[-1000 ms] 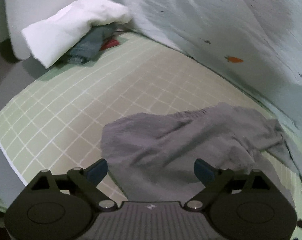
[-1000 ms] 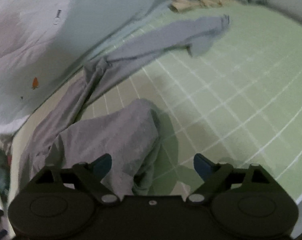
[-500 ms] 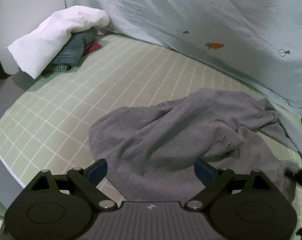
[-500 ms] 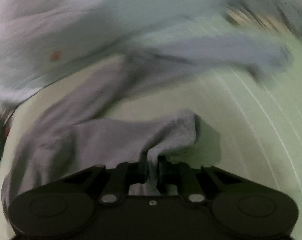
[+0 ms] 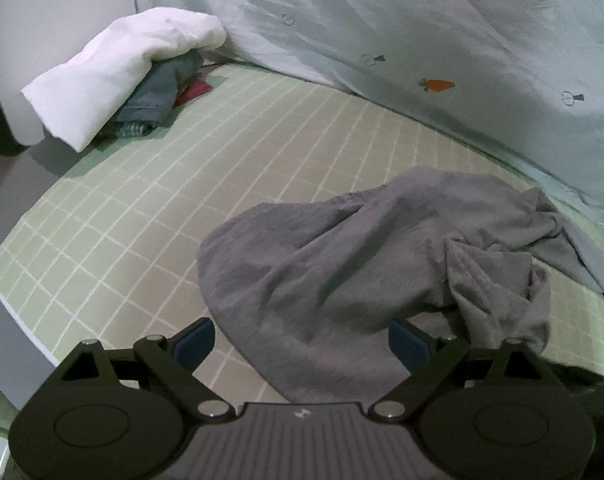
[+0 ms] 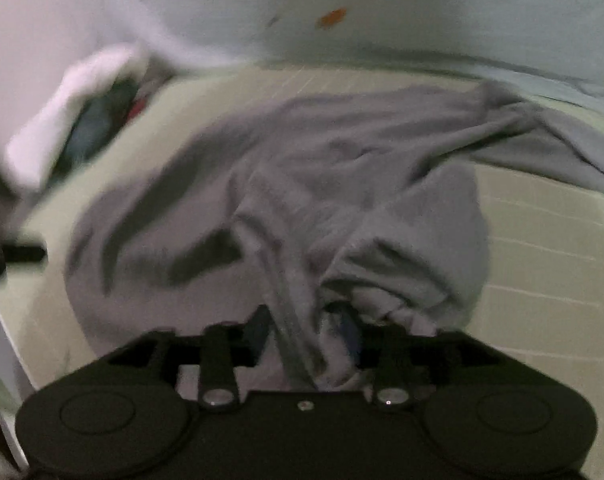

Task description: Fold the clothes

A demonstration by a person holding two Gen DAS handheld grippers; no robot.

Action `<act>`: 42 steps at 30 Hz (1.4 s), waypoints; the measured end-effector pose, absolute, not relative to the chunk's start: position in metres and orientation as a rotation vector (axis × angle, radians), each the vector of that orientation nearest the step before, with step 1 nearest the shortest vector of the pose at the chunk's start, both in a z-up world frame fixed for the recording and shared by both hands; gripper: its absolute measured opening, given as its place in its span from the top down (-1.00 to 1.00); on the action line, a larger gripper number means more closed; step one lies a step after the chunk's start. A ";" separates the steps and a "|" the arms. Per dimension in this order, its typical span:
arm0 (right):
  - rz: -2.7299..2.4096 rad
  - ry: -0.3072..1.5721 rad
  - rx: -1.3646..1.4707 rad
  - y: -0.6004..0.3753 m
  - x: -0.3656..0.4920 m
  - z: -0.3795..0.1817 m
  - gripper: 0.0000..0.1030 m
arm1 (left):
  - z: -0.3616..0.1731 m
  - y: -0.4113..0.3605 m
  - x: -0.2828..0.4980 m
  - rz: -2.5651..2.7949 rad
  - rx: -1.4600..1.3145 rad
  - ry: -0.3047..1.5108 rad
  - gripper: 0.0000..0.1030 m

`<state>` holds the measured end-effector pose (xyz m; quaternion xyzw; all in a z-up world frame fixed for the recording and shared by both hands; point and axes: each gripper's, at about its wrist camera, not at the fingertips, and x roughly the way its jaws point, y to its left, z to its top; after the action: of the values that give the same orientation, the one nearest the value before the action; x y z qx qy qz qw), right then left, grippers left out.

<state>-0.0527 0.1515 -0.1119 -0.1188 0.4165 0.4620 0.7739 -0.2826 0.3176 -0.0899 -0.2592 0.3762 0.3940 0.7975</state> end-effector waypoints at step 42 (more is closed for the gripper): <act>0.022 0.639 -0.169 -0.093 0.076 -0.052 -0.14 | -0.101 0.297 -0.226 0.737 -0.486 0.913 -0.82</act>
<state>0.0758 -0.0934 -0.0519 -0.0832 0.3137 0.0109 0.9458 -0.2263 0.2966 -0.1008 -0.2272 0.4263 0.3441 0.8051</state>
